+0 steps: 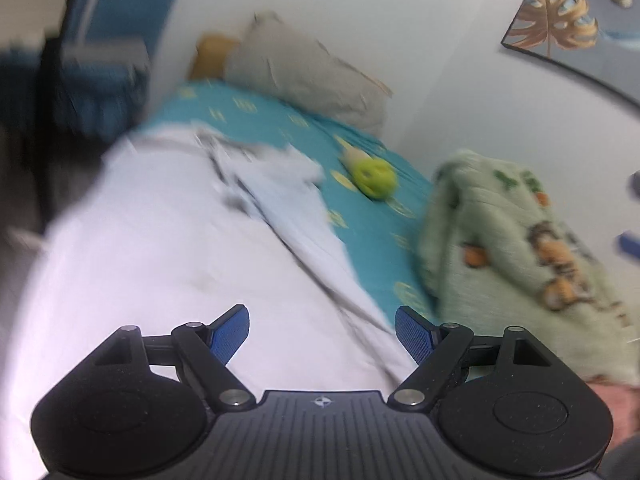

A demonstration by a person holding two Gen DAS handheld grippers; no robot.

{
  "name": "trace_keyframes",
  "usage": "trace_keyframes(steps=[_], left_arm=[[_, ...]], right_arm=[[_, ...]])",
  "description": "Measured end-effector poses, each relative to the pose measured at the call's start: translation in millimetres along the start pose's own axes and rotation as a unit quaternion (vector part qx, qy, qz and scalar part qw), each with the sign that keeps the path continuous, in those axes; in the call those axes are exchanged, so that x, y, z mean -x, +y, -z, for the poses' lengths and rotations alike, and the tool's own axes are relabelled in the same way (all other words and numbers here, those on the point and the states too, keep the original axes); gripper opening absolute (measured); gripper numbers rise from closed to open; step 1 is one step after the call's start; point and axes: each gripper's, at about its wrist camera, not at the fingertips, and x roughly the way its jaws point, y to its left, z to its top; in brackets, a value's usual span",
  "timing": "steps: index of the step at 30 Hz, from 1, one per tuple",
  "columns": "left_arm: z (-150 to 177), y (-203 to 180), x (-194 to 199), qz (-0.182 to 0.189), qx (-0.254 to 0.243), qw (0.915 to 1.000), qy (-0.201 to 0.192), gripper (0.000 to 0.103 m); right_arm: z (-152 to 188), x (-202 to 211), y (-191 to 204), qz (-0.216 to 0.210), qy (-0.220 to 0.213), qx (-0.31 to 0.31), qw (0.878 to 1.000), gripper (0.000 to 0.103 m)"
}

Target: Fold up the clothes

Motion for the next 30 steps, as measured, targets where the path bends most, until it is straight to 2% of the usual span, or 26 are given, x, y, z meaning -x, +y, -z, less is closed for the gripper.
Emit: trace_keyframes(steps=[3,5,8,11,13,16,18,20,21,22,23,26,27,30], left_arm=[[16,-6,-23,0.047,0.04,0.9972,0.042,0.08],[27,-11,-41,0.075,0.064,0.9925,0.072,0.075],[46,-25,-73,0.097,0.061,0.987,0.113,0.068],[61,-43,-99,0.106,0.015,0.9853,0.133,0.06],[69,-55,-113,0.115,-0.017,0.9832,0.141,0.06],[75,-71,-131,0.112,-0.061,0.984,0.125,0.056],[78,-78,-137,0.117,-0.086,0.9831,0.112,0.048],[81,-82,-142,0.143,-0.088,0.9785,0.119,0.029],[82,-82,-144,0.155,-0.083,0.9759,0.129,0.023],[82,-82,-146,0.167,-0.075,0.9735,0.137,0.01],[80,-81,-144,0.175,-0.064,0.9723,0.141,0.007],[63,-76,-126,0.198,-0.018,0.9698,0.142,0.004],[57,-71,-119,0.213,0.009,0.9662,0.144,0.004],[47,-51,-109,0.263,0.09,0.9472,0.159,0.004]], right_arm=[[5,-11,-20,0.005,0.006,-0.03,1.0,0.085],[13,-21,-34,0.005,0.008,-0.042,0.999,0.085],[26,-39,-55,0.005,0.019,-0.058,0.998,0.085],[37,-57,-74,0.013,0.044,-0.081,0.996,0.085],[38,-62,-80,0.002,0.049,-0.096,0.994,0.085],[39,-68,-89,-0.013,0.056,-0.118,0.991,0.085],[41,-73,-91,-0.012,0.063,-0.119,0.991,0.085],[43,-78,-93,-0.007,0.072,-0.115,0.991,0.085],[44,-81,-95,-0.007,0.079,-0.119,0.99,0.085],[45,-84,-96,-0.007,0.084,-0.122,0.989,0.085],[46,-86,-97,-0.006,0.089,-0.125,0.988,0.085],[47,-89,-98,-0.002,0.095,-0.13,0.987,0.085],[47,-89,-98,0.0,0.096,-0.13,0.987,0.085],[49,-89,-99,0.004,0.099,-0.133,0.986,0.085]])
